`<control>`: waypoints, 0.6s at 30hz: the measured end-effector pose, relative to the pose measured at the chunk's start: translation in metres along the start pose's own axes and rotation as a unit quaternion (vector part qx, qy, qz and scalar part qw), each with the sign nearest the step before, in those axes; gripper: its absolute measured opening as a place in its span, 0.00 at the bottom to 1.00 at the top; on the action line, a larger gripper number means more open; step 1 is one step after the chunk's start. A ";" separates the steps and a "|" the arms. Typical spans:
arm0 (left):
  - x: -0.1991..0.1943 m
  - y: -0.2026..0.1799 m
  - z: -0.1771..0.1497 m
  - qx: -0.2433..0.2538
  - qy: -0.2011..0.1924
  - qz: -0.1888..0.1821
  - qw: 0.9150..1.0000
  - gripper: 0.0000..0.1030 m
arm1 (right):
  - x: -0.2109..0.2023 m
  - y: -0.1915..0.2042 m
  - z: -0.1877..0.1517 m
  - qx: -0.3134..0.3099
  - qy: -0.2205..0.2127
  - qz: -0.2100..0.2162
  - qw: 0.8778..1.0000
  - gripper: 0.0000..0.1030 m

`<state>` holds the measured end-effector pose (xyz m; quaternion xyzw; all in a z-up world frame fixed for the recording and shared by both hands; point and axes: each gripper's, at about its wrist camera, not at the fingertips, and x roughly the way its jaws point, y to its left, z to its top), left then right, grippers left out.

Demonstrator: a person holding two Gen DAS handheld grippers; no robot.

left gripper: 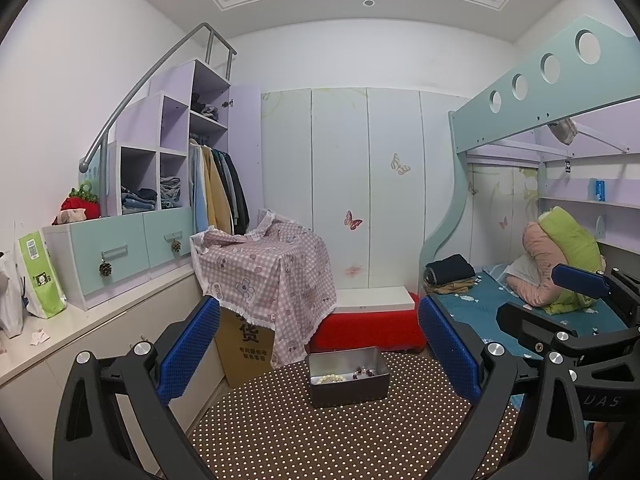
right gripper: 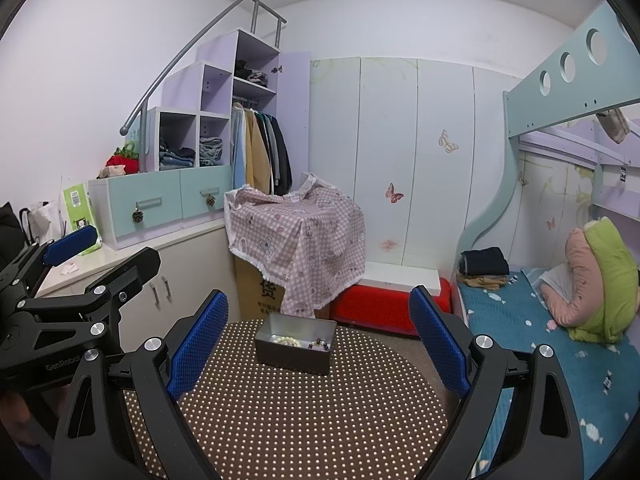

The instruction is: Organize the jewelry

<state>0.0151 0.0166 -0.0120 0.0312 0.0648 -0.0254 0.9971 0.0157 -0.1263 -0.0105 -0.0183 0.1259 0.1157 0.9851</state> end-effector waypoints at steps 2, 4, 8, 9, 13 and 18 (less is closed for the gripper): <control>0.000 0.000 0.000 0.001 0.000 0.000 1.000 0.93 | 0.000 0.000 0.000 0.000 0.001 0.000 1.000 0.86; 0.000 0.000 -0.001 0.001 0.000 0.001 1.000 0.93 | 0.001 0.000 0.001 0.000 0.001 0.000 1.000 0.86; 0.001 0.000 -0.002 0.001 0.002 0.001 1.000 0.93 | 0.001 0.000 0.000 0.001 0.003 0.000 1.000 0.86; 0.001 0.001 -0.003 0.001 0.003 0.002 1.000 0.93 | 0.002 0.000 0.000 0.001 0.004 0.000 1.000 0.86; 0.001 0.000 -0.004 0.001 0.004 0.002 1.000 0.93 | 0.003 -0.001 0.000 0.001 0.004 0.000 1.000 0.86; 0.001 0.001 -0.006 0.001 0.006 0.003 1.000 0.93 | 0.005 0.000 -0.001 0.002 0.005 0.000 1.000 0.86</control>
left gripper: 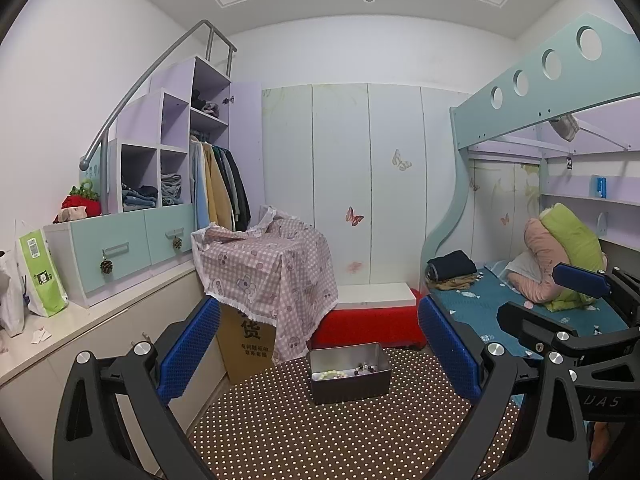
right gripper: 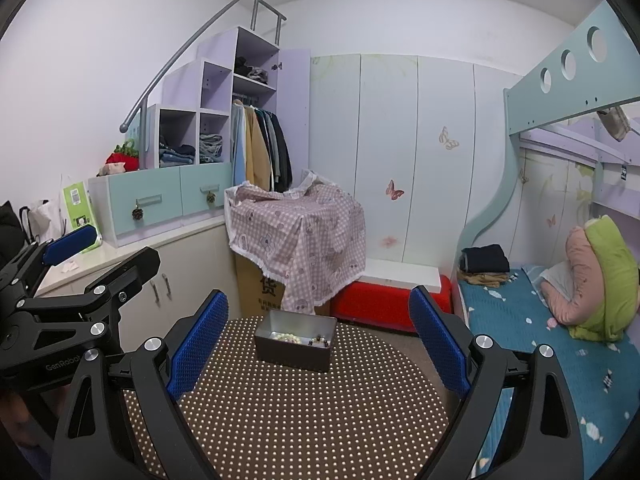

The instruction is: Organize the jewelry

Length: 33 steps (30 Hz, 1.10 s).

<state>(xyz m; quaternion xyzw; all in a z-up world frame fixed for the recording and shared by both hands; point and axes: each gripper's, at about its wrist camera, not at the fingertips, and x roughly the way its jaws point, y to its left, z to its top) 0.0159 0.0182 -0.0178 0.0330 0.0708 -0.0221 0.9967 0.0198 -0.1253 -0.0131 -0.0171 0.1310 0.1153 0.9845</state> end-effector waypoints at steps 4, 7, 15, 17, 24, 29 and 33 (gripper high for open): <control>0.001 0.000 -0.001 0.000 0.002 0.000 1.000 0.93 | 0.001 0.001 -0.002 0.000 0.001 0.000 1.000 0.86; 0.002 0.000 -0.001 0.001 0.002 0.001 1.000 0.93 | 0.001 0.001 -0.003 0.001 0.002 0.000 1.000 0.86; 0.000 -0.001 -0.001 0.005 -0.005 -0.003 1.000 0.93 | 0.002 0.001 -0.005 0.001 0.002 0.003 1.000 0.86; -0.001 -0.001 -0.002 0.004 -0.004 -0.004 1.000 0.93 | 0.002 0.001 -0.006 0.003 0.002 0.005 1.000 0.86; 0.000 -0.002 -0.003 0.005 -0.003 -0.002 1.000 0.93 | 0.003 0.001 -0.007 0.001 0.004 0.003 1.000 0.86; -0.001 -0.003 -0.003 0.005 -0.004 -0.001 1.000 0.93 | 0.003 0.000 -0.007 0.001 0.004 0.003 1.000 0.86; -0.001 -0.003 -0.002 0.005 -0.004 -0.001 1.000 0.93 | 0.003 0.001 -0.008 0.001 0.003 0.003 1.000 0.86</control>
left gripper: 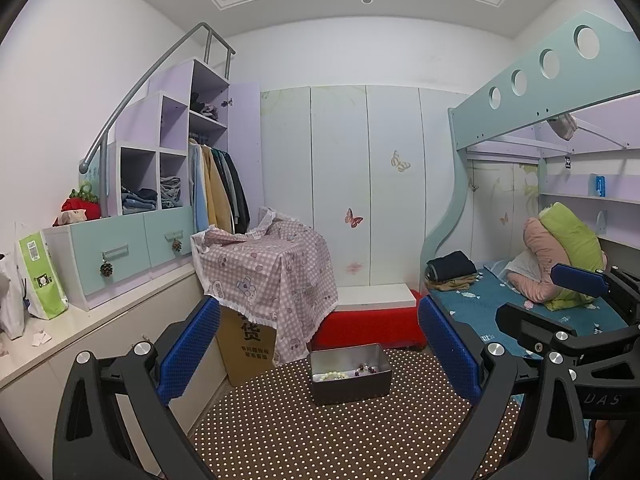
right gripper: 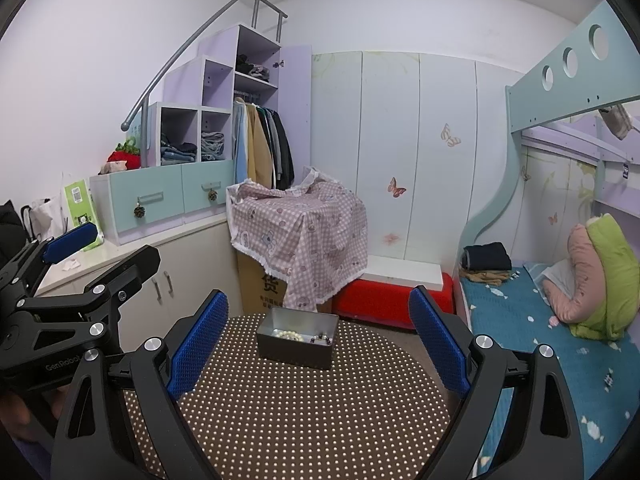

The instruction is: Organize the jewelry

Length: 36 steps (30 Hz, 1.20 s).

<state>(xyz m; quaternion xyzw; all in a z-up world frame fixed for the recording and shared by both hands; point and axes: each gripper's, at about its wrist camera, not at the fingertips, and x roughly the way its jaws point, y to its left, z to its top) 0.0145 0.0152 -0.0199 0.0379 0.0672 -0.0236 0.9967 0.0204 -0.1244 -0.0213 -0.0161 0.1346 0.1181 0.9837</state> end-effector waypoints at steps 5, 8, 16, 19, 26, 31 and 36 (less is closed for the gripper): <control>0.000 0.000 0.000 0.000 -0.001 0.000 1.000 0.93 | 0.000 0.000 0.000 0.000 0.000 0.000 1.000 0.86; -0.001 0.000 0.000 0.000 -0.001 0.000 1.000 0.93 | 0.000 0.000 0.000 0.000 -0.001 0.000 1.000 0.86; 0.000 -0.001 0.001 0.000 -0.001 0.001 1.000 0.93 | 0.000 0.001 0.000 0.000 0.000 0.000 1.000 0.86; 0.000 -0.001 0.001 0.000 -0.001 0.001 1.000 0.93 | 0.000 0.001 0.000 0.000 0.000 0.000 1.000 0.86; -0.001 -0.001 0.002 0.000 0.000 0.001 1.000 0.93 | 0.000 0.001 0.000 0.000 0.000 0.000 1.000 0.86; -0.001 -0.001 0.002 -0.001 0.000 0.001 1.000 0.93 | 0.000 0.000 0.001 0.000 0.000 0.000 1.000 0.86; -0.001 0.000 0.003 -0.001 0.000 -0.002 1.000 0.93 | -0.001 0.001 0.002 0.002 -0.002 0.000 1.000 0.86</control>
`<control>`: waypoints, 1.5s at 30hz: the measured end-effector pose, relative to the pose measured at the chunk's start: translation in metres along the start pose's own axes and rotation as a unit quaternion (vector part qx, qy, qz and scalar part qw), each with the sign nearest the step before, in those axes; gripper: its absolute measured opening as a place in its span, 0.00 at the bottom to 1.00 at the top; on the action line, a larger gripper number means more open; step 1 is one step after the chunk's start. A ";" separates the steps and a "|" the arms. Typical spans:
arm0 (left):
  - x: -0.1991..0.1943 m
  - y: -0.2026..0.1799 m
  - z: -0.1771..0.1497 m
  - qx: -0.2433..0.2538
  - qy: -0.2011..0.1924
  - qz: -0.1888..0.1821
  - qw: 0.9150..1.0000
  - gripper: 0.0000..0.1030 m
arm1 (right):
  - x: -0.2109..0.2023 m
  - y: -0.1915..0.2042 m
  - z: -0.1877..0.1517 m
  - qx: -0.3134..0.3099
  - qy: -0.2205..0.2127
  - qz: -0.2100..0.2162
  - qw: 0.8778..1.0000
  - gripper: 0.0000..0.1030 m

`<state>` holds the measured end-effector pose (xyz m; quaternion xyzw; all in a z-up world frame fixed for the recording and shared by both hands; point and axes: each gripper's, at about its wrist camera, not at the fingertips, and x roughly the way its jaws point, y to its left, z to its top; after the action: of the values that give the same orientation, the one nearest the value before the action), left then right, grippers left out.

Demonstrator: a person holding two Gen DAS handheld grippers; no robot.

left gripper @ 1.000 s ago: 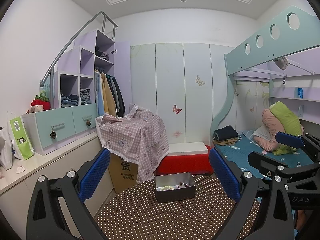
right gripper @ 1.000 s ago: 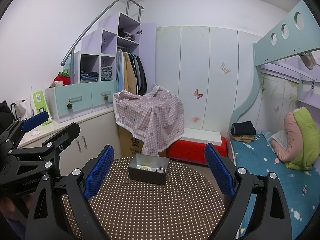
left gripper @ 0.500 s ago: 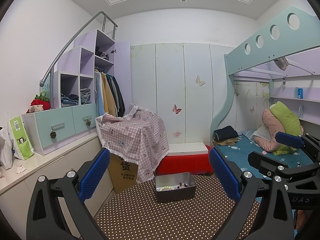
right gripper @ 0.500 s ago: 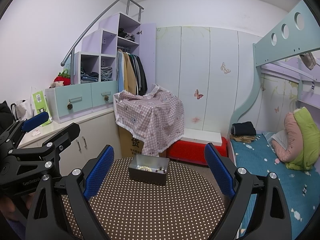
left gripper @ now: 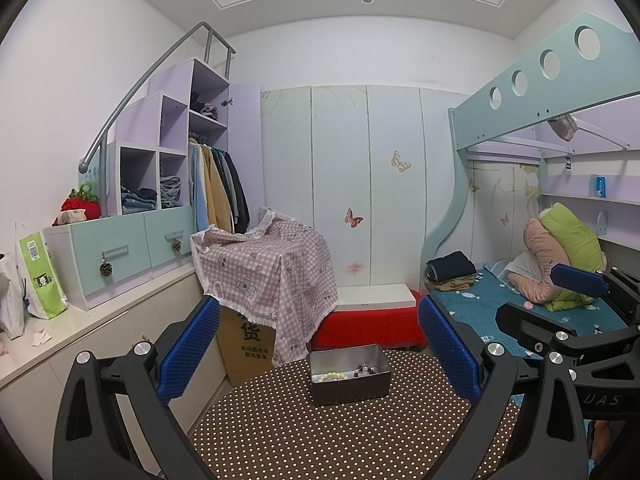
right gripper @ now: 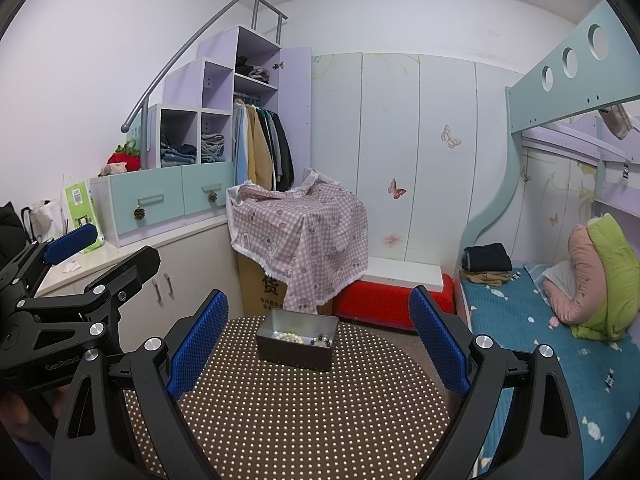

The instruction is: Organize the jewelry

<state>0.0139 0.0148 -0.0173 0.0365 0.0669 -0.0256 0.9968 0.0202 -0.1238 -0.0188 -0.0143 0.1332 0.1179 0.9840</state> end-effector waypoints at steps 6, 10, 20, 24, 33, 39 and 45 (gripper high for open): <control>0.001 0.000 0.001 -0.002 0.004 -0.001 1.000 0.93 | 0.000 0.000 0.002 0.000 0.000 0.000 1.000 0.86; 0.001 0.000 0.001 -0.002 0.005 0.000 1.000 0.93 | 0.000 0.000 0.002 0.001 0.000 0.000 1.000 0.86; 0.002 0.000 0.001 -0.002 0.005 0.000 1.000 0.93 | 0.000 0.000 0.002 0.002 0.001 0.000 1.000 0.86; 0.001 0.000 0.001 -0.001 0.005 0.000 1.000 0.93 | 0.000 0.000 0.002 0.002 0.000 0.000 1.000 0.86; 0.002 0.000 0.001 -0.003 0.006 0.000 1.000 0.93 | 0.000 -0.001 0.002 0.002 0.000 -0.001 1.000 0.86; 0.000 0.000 0.000 -0.003 0.001 0.000 1.000 0.93 | 0.000 -0.002 0.001 0.003 0.000 0.001 1.000 0.86; -0.002 0.001 0.000 -0.007 0.000 0.000 1.000 0.93 | -0.001 -0.001 -0.001 0.003 0.001 0.001 1.000 0.86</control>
<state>0.0116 0.0160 -0.0171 0.0292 0.0672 -0.0246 0.9970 0.0197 -0.1248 -0.0192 -0.0117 0.1341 0.1183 0.9838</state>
